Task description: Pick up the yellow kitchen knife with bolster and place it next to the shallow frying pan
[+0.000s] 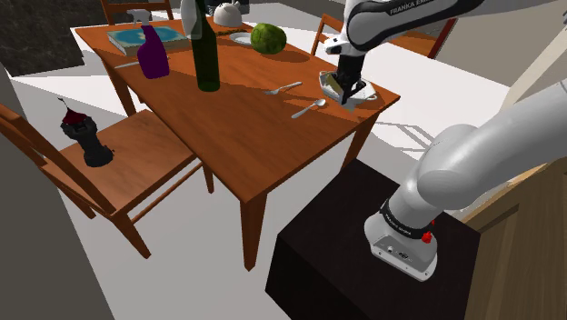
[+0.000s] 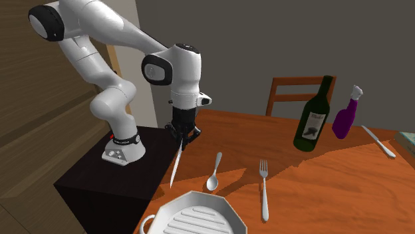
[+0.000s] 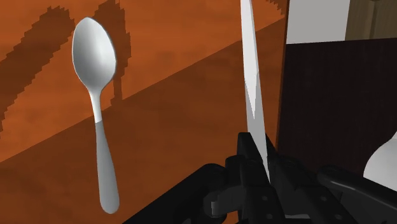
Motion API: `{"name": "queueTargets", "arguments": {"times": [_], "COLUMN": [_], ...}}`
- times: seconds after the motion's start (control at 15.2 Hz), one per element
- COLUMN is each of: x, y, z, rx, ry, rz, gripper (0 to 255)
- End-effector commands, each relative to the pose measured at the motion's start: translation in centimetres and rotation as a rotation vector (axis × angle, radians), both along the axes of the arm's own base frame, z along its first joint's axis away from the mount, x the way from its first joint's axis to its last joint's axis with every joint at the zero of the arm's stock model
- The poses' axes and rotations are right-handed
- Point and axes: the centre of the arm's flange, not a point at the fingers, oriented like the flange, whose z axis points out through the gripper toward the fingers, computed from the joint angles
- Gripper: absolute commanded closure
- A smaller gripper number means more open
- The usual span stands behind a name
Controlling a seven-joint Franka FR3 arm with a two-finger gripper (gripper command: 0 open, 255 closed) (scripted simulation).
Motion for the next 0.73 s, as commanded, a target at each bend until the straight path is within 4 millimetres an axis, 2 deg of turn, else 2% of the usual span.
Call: {"name": "queueTargets", "arguments": {"times": [0.0, 0.66], "x": [-0.1, -0.1], "y": [0.1, 0.1], "z": [-1.0, -6.3], "rx": [0.0, 0.0], "ry": [-0.001, -0.001], "rz": [0.0, 0.0], "gripper": [255, 255]}}
